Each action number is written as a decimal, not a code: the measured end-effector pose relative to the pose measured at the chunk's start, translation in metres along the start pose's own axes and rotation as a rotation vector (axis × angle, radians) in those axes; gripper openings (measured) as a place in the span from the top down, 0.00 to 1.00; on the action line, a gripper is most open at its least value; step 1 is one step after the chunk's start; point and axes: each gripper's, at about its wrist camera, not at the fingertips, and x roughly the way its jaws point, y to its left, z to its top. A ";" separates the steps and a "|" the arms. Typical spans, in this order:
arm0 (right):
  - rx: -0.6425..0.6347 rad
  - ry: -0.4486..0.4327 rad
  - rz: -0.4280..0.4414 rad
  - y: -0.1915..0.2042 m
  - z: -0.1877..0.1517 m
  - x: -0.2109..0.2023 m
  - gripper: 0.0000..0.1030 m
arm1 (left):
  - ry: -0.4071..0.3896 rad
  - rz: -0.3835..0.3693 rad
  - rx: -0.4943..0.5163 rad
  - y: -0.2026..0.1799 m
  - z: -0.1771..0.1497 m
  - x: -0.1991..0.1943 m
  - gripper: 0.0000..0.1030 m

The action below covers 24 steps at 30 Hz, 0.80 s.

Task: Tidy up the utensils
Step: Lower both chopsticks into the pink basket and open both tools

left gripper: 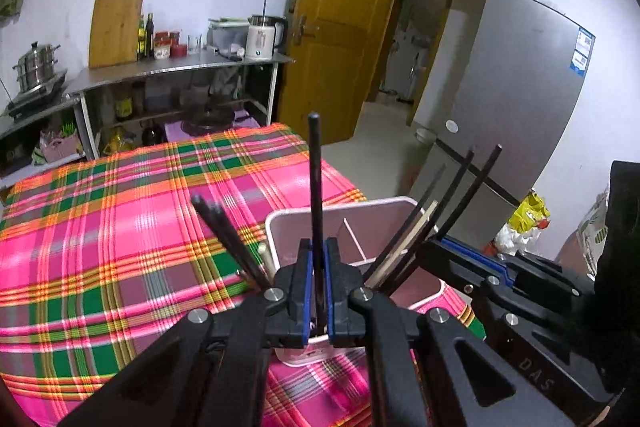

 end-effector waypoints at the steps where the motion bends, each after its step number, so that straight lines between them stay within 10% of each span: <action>1: 0.000 0.008 0.000 -0.001 -0.002 0.003 0.95 | 0.008 0.002 0.002 -0.001 -0.002 0.002 0.94; 24: -0.023 -0.033 -0.006 0.014 -0.003 -0.039 0.88 | -0.104 0.025 0.011 -0.002 -0.007 -0.061 0.66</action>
